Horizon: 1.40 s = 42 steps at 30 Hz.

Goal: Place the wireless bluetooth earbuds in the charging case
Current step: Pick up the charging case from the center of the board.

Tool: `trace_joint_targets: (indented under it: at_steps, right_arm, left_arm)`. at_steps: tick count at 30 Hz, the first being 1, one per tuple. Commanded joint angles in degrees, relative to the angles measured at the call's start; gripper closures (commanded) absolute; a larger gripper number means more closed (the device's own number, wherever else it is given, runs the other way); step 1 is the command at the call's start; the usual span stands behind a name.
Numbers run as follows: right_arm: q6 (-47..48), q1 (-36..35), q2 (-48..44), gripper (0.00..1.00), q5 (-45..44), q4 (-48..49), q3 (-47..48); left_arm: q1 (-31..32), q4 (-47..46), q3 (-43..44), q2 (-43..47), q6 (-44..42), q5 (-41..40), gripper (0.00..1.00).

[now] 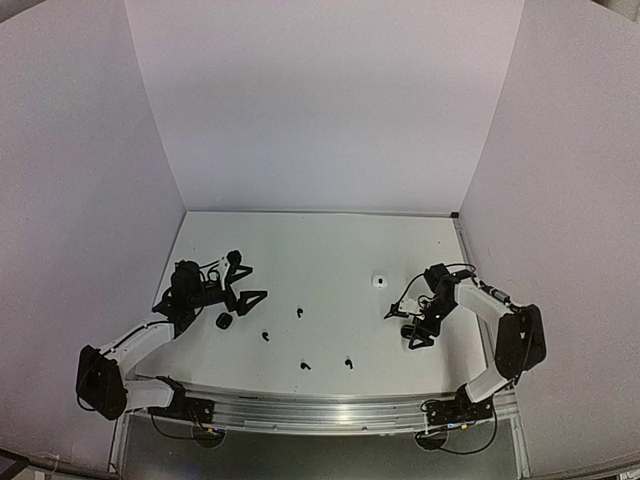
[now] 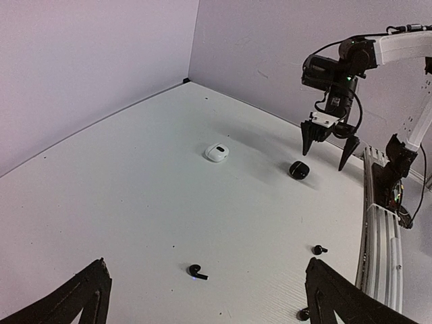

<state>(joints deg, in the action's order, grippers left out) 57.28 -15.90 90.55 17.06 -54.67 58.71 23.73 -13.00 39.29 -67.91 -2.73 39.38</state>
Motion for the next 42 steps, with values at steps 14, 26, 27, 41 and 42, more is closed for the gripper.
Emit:
trace_joint_targets:
  at_steps: [14,26,27,41,42]
  right_arm:
    - [3.5,-2.77,5.46,0.15,-7.54,13.37,-2.52]
    - [0.3,-3.31,8.29,0.23,-8.45,14.29,-4.63]
    - [-0.03,-3.34,8.47,0.25,-8.45,14.35,-4.66]
    - [-2.37,-3.74,9.61,0.55,-9.22,14.51,-3.8]
    - [-2.52,-3.85,9.45,0.6,-9.31,14.51,-3.78]
  left_arm:
    - [0.06,1.06,2.69,-0.16,-1.28,1.49,0.01]
    - [0.01,1.03,2.64,-0.88,-1.11,1.53,0.02]
    - [0.0,0.92,2.61,-0.83,-1.18,1.48,0.02]
    - [0.01,0.73,2.78,-1.04,-1.14,1.6,0.02]
    - [0.01,0.77,2.76,-1.02,-1.1,1.68,0.02]
